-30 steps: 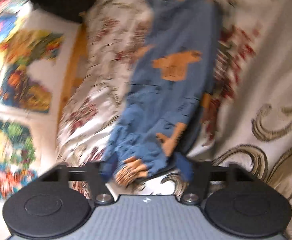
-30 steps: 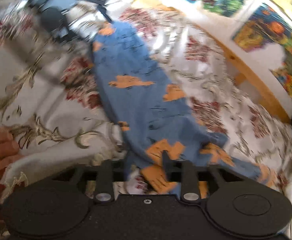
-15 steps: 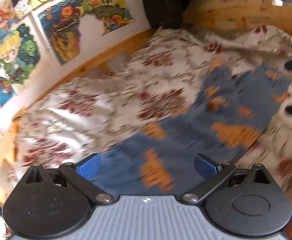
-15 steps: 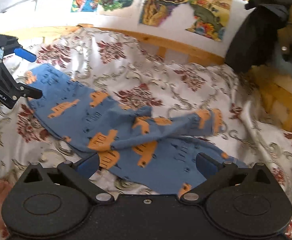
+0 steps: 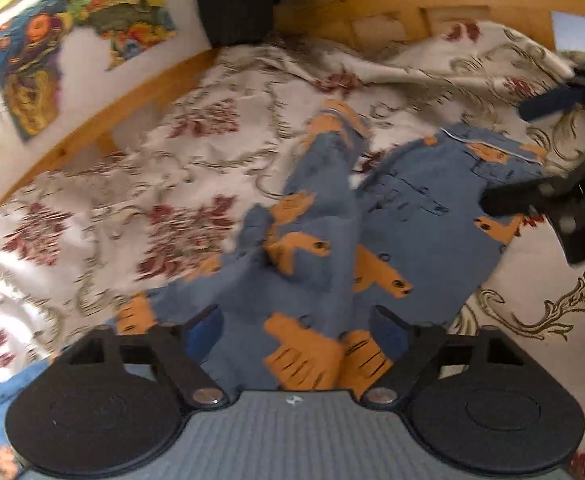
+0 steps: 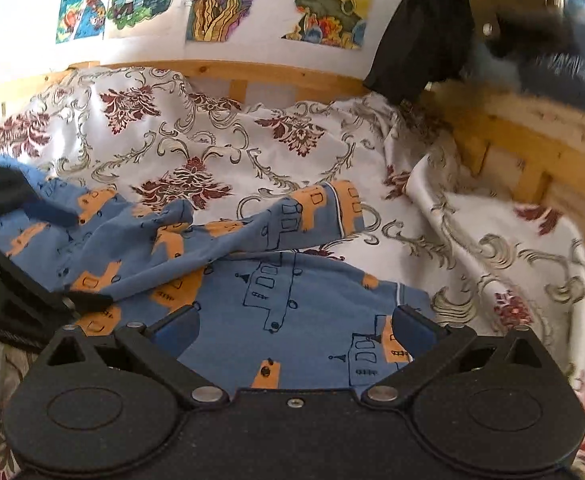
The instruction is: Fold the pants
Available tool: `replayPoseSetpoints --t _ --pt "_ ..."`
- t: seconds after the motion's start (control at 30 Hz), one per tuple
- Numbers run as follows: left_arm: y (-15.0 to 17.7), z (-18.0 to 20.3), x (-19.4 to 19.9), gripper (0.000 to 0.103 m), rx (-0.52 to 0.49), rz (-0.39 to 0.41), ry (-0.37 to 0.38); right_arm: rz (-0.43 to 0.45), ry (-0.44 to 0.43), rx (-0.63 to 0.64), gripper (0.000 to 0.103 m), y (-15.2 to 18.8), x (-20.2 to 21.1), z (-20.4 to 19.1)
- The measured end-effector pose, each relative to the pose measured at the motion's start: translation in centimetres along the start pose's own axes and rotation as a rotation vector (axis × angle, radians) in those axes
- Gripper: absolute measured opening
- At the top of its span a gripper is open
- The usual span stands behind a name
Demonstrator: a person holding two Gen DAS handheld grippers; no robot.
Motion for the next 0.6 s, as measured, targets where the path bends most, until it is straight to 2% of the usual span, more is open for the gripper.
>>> replayPoseSetpoints --t 0.03,0.07,0.1,0.13,0.17,0.2,0.23,0.3,0.43,0.6 --pt "0.0 0.3 -0.7 0.071 -0.015 -0.011 0.007 -0.004 -0.022 -0.015 0.101 -0.3 -0.5 0.4" --pt "0.1 0.6 -1.3 0.059 -0.024 -0.026 0.019 -0.012 -0.048 -0.041 0.098 -0.7 -1.2 0.9" --pt "0.2 0.7 -1.9 0.052 -0.031 -0.042 0.033 -0.027 -0.083 -0.077 0.093 -1.2 -2.1 1.4" --pt "0.4 0.8 -2.6 0.036 -0.034 -0.062 0.052 -0.046 -0.124 -0.111 0.09 -1.7 -3.1 1.8" --pt "0.5 0.6 -3.1 0.024 -0.031 -0.074 0.069 -0.071 -0.169 -0.142 0.085 -2.3 -4.2 2.2" --pt "0.6 0.4 -3.4 0.02 -0.025 -0.084 0.087 -0.096 -0.206 -0.166 0.081 -3.0 -5.4 2.6" --pt "0.6 0.1 -3.7 0.01 -0.019 -0.088 0.102 -0.116 -0.231 -0.18 0.079 -3.7 -6.4 2.8" --pt "0.3 -0.8 -3.9 0.006 0.02 -0.109 0.158 -0.163 -0.291 -0.206 0.074 -5.4 -8.7 2.9" --pt "-0.6 -4.7 -4.8 0.004 0.277 -0.2 0.368 -0.287 -0.353 -0.302 0.07 -7.5 -12.8 3.1" --pt "-1.6 -10.3 -6.8 0.004 0.536 -0.254 0.528 -0.412 -0.379 -0.486 0.07 -7.4 -15.7 4.1"
Point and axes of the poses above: each gripper's, at about its wrist camera, not at the fingertips, and x roughly against the way its jaws point, z to its right, y to its underside, the point moved 8 cm from there along -x, roughly the way its jaws point, and after that the axes turned 4 degrees about -z, right-handed, at the moved point
